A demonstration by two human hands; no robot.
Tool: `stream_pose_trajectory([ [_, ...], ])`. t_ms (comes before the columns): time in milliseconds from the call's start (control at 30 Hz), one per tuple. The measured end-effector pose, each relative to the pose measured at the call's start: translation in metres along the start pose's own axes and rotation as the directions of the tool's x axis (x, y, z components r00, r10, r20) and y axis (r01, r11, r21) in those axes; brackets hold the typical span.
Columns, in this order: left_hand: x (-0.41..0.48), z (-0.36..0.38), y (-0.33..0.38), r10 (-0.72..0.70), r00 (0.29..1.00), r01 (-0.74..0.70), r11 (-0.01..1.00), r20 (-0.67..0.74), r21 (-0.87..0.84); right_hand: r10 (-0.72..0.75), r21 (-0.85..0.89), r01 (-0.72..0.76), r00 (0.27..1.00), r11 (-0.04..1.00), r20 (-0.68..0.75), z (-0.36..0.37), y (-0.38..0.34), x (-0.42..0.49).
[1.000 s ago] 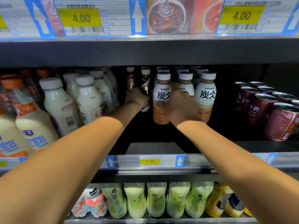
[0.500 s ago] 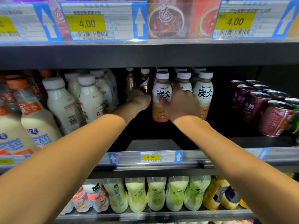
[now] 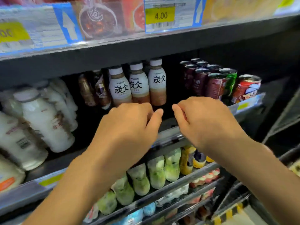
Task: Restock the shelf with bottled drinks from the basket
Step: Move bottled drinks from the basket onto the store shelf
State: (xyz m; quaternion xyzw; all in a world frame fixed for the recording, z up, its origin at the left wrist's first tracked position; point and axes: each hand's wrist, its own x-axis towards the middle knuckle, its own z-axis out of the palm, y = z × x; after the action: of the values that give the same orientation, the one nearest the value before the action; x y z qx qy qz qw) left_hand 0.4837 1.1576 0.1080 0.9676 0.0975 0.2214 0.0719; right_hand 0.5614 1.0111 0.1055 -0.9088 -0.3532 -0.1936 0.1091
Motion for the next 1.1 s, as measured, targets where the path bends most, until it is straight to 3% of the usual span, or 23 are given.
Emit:
stream_pose_trajectory([
  [100,-0.011,0.022,0.041,0.277,0.945,-0.249,0.954,-0.173,0.165,0.128,-0.179,-0.136,0.99,0.974,-0.057,0.003,0.028,-0.046],
  [167,-0.013,0.041,0.072,0.355,0.911,-0.339,0.935,-0.211,0.108,0.213,-0.243,-0.242,0.967,0.939,-0.139,0.002,0.05,-0.075],
  [233,-0.015,0.063,0.106,0.441,0.883,-0.448,0.894,-0.162,-0.011,0.302,-0.3,-0.321,0.947,0.898,-0.108,-0.001,0.076,-0.106],
  [300,-0.017,0.089,0.143,0.5,0.864,-0.502,0.864,-0.064,-0.024,0.405,-0.286,-0.39,0.914,0.875,-0.009,-0.007,0.102,-0.136],
  [367,-0.019,0.114,0.183,0.558,0.828,-0.558,0.83,0.043,-0.03,0.536,-0.301,-0.493,0.841,0.816,0.077,-0.016,0.124,-0.163],
  [567,-0.018,0.188,0.306,0.778,0.605,-0.768,0.626,0.169,-0.136,0.762,-0.397,-0.685,0.645,0.611,0.059,-0.017,0.226,-0.243],
  [733,-0.003,0.263,0.43,0.829,0.399,-0.859,0.488,0.393,-0.156,0.875,-0.426,-0.781,0.481,0.457,0.058,0.009,0.343,-0.31],
  [800,0.003,0.301,0.474,0.85,0.342,-0.892,0.428,0.401,-0.148,0.904,-0.443,-0.795,0.415,0.415,0.103,0.016,0.387,-0.329],
  [1000,0.037,0.402,0.584,0.761,0.367,-0.823,0.533,0.535,-0.194,0.895,-0.457,-0.776,0.315,0.434,0.316,0.025,0.52,-0.351],
  [1100,0.06,0.451,0.629,0.681,0.322,-0.814,0.554,0.658,-0.174,0.902,-0.44,-0.807,0.247,0.394,0.355,0.044,0.582,-0.355],
])
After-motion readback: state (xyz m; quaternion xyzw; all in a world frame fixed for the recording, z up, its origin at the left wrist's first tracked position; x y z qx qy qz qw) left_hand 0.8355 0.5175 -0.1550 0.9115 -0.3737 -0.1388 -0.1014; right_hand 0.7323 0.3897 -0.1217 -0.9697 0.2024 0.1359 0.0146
